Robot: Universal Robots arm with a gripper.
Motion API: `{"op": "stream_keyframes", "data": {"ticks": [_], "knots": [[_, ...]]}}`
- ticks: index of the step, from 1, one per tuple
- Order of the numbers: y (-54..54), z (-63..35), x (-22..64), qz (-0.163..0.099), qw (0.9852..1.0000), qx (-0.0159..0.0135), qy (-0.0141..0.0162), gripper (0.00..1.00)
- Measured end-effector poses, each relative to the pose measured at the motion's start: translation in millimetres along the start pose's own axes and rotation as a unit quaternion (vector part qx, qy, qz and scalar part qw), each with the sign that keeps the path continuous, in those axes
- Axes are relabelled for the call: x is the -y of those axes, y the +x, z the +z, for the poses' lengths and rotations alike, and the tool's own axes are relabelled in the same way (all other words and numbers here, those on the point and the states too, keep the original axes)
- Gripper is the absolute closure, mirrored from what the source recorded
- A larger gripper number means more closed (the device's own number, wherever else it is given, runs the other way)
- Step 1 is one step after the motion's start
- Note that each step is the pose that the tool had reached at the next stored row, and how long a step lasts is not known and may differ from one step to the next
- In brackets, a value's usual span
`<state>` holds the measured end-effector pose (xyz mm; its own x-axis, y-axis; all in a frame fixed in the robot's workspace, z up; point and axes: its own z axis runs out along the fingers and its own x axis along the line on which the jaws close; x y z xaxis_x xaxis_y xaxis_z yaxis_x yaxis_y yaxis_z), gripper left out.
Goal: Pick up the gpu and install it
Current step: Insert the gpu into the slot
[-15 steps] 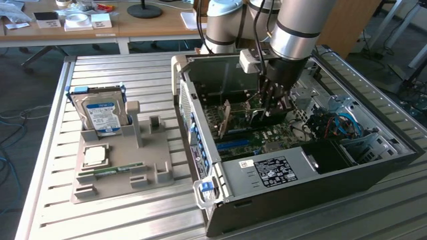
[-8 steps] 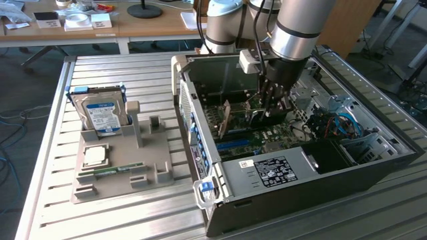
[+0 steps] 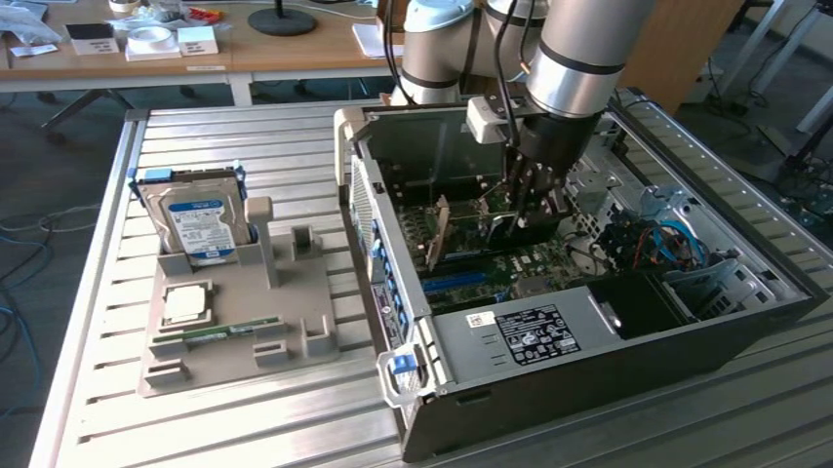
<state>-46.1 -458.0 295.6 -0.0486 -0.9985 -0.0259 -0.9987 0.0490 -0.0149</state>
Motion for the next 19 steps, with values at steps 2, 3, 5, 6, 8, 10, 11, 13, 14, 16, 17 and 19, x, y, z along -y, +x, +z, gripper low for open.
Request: {"op": "stream_keyframes", "data": {"ticks": [2, 3, 5, 6, 8, 10, 11, 13, 14, 16, 17, 19], "knots": [[0.0, 0.0, -0.1, 0.0, 1.0, 0.0, 0.0, 0.73], [0.0, 0.0, -0.3, 0.0, 1.0, 0.0, 0.0, 0.73], [0.0, 0.1, -0.7, 0.0, 1.0, 0.0, 0.0, 0.73], [0.1, 0.1, -1.3, 0.0, 1.0, 0.0, 0.0, 0.73], [0.1, 0.1, -2.9, 0.0, 1.0, 0.0, 0.0, 0.73], [0.3, 0.1, -5.3, 0.0, 1.0, 0.0, 0.0001, 0.73], [0.3, 0.1, -5.8, 0.0, 1.0, 0.0, 0.0003, 0.73], [0.3, 0.1, -5.8, 0.0, 1.0, 0.0, 0.0003, 0.73], [0.3, 0.1, -5.8, 0.0, 1.0, 0.0, 0.0003, 0.73], [1.2, 0.0, -5.8, 0.0, 1.0, -0.0001, 0.0003, 0.73], [2.2, 0.0, -5.8, 0.0, 1.0, -0.0001, 0.0003, 0.73], [4.5, 0.0, -5.7, 0.0, 1.0, 0.0, 0.0003, 0.73]]}}
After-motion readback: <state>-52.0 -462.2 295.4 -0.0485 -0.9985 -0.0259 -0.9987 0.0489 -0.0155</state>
